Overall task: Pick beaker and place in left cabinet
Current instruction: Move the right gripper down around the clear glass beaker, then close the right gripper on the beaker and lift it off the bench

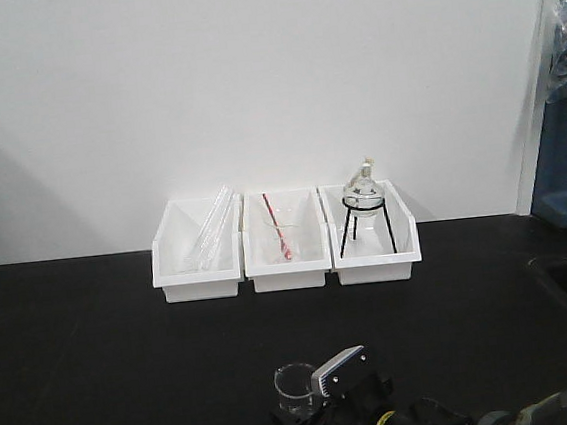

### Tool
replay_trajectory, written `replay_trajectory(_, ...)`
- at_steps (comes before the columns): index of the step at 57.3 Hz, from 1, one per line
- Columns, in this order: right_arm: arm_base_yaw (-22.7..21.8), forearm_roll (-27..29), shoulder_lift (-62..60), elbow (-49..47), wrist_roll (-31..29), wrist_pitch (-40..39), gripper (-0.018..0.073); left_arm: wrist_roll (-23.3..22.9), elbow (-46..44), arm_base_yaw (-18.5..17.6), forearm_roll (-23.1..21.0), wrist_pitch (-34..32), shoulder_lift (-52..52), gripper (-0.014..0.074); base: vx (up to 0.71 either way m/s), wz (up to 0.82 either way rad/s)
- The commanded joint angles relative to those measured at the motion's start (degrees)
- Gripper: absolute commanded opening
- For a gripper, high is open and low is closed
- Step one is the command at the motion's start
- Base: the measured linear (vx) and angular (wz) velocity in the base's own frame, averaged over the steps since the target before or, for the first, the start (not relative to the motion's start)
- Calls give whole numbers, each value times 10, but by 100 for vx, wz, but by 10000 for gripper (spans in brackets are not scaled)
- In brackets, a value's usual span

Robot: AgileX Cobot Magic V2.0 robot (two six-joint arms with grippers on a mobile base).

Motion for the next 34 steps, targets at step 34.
replay_trajectory(34,-1,3,-17,-53,48,-42,349,-2,9,0,-2,-48,-10,1,0,0)
